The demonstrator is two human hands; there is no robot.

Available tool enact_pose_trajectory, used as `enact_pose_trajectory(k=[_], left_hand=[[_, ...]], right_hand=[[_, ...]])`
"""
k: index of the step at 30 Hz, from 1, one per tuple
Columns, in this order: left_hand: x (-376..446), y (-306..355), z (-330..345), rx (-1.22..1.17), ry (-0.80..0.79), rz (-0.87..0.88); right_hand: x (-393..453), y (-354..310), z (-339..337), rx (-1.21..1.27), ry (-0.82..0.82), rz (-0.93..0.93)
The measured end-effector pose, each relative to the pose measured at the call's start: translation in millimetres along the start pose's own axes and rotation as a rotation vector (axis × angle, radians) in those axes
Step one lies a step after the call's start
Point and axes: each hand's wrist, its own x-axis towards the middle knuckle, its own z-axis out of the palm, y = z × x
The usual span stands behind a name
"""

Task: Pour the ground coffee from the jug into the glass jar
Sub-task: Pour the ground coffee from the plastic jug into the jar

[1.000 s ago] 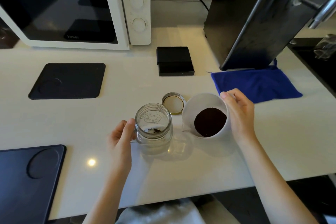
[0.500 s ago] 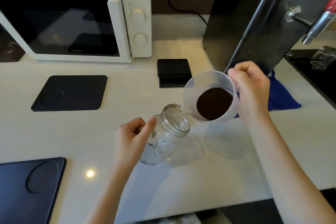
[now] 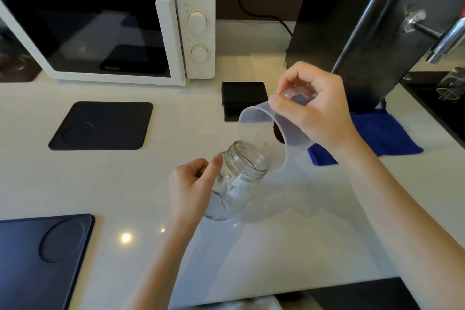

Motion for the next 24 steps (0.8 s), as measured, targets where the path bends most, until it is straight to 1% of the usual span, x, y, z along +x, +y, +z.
enact_pose_trajectory(k=[5,24], left_hand=[[3,1,7,-0.018,0.004,-0.009],[8,2,14,-0.056,0.027,-0.048]], right_hand=[[8,-5,3,-0.116,-0.033,-0.095],[19,-9,8,-0.215,-0.073,-0.148]])
